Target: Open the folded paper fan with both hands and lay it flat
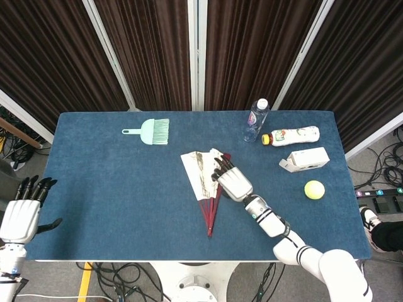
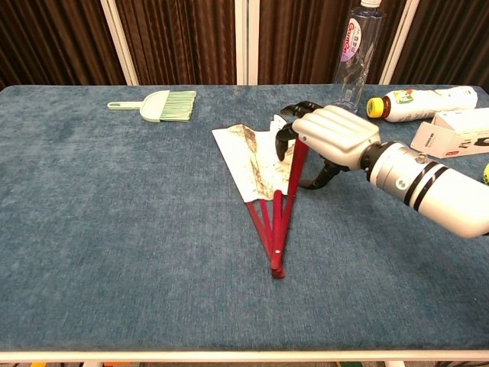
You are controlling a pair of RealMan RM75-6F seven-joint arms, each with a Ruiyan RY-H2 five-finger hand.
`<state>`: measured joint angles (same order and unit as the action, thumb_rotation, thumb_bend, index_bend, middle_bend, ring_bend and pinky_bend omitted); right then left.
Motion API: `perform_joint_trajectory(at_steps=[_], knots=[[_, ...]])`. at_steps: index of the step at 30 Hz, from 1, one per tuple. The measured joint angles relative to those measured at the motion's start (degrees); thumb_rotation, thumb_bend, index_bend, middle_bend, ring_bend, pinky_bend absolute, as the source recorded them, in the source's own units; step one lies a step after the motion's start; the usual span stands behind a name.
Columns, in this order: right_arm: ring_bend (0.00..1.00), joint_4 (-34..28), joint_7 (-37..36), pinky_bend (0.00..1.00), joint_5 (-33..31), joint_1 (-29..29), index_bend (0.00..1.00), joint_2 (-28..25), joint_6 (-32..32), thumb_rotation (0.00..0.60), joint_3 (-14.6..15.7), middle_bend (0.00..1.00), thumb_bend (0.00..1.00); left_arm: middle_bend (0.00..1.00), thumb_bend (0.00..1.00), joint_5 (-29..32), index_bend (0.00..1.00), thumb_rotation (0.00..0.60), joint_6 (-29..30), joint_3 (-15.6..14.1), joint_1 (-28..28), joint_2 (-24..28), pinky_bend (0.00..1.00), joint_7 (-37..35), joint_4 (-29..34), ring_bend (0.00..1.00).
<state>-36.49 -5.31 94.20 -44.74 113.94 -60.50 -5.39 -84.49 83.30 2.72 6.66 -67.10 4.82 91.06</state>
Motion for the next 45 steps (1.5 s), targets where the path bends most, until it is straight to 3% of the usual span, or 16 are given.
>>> perform_joint_trajectory(at_steps=[8, 12, 17, 23, 30, 34, 41, 45], knots=[[0.05, 7.55, -2.01, 0.0, 0.57, 0.38, 0.43, 4.76, -2.76, 0.6, 2.03, 0.35, 0.14, 0.12, 0.0, 0.34, 0.14, 0.6, -0.41, 0.09, 0.29, -0.3, 0.0, 1.04, -0.74, 0.02], [0.06, 10.81, -2.79, 0.0, 0.91, 0.18, 0.45, 6.65, -3.47, 0.6, 2.86, 0.35, 0.32, 0.12, 0.0, 0.33, 0.14, 0.6, -0.11, 0.18, 0.27, -0.45, 0.0, 1.65, -0.86, 0.02], [0.12, 14.95, -3.11, 0.0, 2.09, -0.95, 0.54, 8.39, -4.25, 0.6, 4.36, 0.39, 0.55, 0.12, 0.0, 0.34, 0.14, 0.6, 0.07, 0.34, 0.41, -0.55, 0.0, 2.94, -0.7, 0.02], [0.2, 16.78, -5.14, 0.0, 3.14, -2.63, 0.65, 8.49, -6.0, 0.6, 5.56, 0.48, 0.67, 0.12, 0.0, -0.82, 0.14, 0.6, -0.06, 0.62, 1.22, -0.53, 0.0, 1.24, -1.27, 0.02], [0.25, 13.56, -7.15, 0.0, 4.52, -4.97, 0.72, 3.24, -10.57, 0.6, 6.03, 0.53, 0.67, 0.12, 0.0, -1.96, 0.15, 0.6, -1.27, 1.84, 3.41, -0.66, 0.07, -6.83, -1.91, 0.02], [0.27, 9.79, -6.97, 0.0, 5.12, -6.09, 0.73, -0.67, -13.23, 0.6, 5.95, 0.54, 0.67, 0.21, 0.0, -2.1, 0.22, 0.6, -4.57, 2.92, 6.26, -1.03, 0.23, -14.74, -2.05, 0.1], [0.27, 1.04, -5.79, 0.0, 4.32, -6.83, 0.73, -5.74, -16.92, 0.6, 3.76, 0.54, 0.67, 0.23, 0.0, -0.91, 0.24, 0.6, -15.82, 5.47, 14.72, -4.88, 0.26, -32.0, -3.83, 0.12], [0.27, -3.73, -4.39, 0.0, 3.8, -7.48, 0.73, -8.71, -17.82, 0.6, 2.29, 0.54, 0.67, 0.23, 0.0, 0.04, 0.24, 0.6, -20.29, 7.25, 19.78, -8.85, 0.26, -33.78, -5.53, 0.12]])
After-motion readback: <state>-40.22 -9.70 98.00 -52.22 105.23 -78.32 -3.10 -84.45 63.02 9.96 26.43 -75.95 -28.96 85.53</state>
